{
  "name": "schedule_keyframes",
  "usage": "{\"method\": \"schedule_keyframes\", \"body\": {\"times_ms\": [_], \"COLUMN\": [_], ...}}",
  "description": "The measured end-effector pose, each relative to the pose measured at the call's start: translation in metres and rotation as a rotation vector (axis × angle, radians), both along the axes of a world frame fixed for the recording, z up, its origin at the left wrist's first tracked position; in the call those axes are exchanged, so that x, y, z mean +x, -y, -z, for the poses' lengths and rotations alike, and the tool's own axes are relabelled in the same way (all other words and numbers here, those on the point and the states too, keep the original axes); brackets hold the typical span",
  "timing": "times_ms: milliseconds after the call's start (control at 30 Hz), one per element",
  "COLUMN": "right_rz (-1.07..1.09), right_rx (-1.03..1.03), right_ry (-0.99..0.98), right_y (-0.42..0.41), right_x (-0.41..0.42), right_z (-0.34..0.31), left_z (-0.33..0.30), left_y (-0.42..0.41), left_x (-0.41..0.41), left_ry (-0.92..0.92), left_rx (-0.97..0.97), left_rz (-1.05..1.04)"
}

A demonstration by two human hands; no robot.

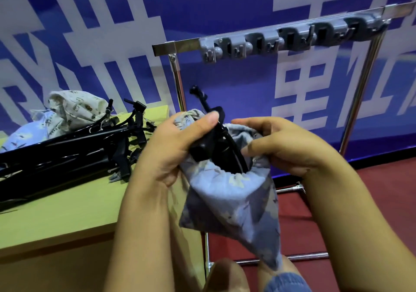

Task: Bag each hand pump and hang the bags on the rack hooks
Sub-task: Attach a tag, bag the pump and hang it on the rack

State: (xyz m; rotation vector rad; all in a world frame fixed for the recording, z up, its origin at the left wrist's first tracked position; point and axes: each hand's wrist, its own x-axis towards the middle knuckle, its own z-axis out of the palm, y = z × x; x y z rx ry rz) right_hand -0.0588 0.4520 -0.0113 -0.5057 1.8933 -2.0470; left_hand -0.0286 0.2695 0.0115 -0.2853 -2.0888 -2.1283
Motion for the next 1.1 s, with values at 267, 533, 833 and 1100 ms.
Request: {"method": "schedule_keyframes", "body": {"times_ms": [267,533,833,1100], "right_rz": [0.073,0.2,0.209,0.15], "right_rx": [0.399,0.777,0.997,0.257], "right_ry": [-0.078,-0.149,-0.245,-0.011], "right_y": [-0.002,0.001,-0.008,-0.015], "right_x": [-0.009,-0.011,-0.003,-0.002], "right_z": [0.011,0.019,0.004,0.003], "left_z": [0.014,0.026,0.023,0.028], "left_y": [0.014,0.01,-0.005,0.003], "left_x": [-0.011,-0.031,-0.028,-0.026], "left_ry": [0.024,0.158,0.082,0.14], "left_rx": [-0.064,0.566,0.916,0.734], "left_rz": [-0.224,0.038,-0.01,0.073]}}
